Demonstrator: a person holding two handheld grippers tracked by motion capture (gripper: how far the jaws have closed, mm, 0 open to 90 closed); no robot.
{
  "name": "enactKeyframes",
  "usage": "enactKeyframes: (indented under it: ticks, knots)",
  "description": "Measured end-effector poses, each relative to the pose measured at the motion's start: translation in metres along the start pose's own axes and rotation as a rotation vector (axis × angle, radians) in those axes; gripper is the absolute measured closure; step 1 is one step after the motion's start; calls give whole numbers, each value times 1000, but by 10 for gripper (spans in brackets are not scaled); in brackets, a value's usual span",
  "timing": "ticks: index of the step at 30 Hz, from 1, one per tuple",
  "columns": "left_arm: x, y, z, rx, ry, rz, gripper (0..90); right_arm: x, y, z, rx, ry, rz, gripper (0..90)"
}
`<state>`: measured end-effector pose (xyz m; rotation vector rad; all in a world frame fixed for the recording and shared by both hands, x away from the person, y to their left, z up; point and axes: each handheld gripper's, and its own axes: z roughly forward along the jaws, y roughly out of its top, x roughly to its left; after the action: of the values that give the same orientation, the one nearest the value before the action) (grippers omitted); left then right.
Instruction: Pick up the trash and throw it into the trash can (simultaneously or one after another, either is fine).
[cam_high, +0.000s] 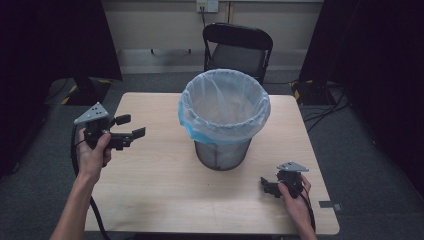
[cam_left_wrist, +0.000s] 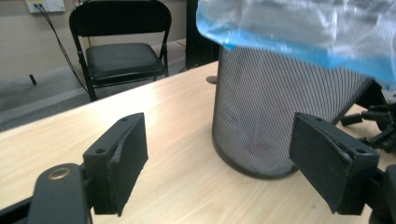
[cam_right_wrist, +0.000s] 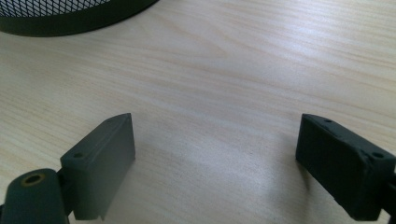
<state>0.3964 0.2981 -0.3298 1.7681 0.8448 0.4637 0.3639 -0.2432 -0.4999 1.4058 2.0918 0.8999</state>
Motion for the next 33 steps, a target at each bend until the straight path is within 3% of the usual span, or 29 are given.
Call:
enactKeyframes:
  ticks: [5,20,27,33]
  knots:
    - [0,-15,-7,6,22,-15,193,0,0,0,0,0,0,109]
    - [-3,-71,-14,85,104,-44,188,0,0,0,0,0,0,109]
    - [-1,-95,-15,95,135,-87,177,0,0,0,0,0,0,109]
    - [2,-118,-5,181,135,-114,170,0,0,0,0,0,0,109]
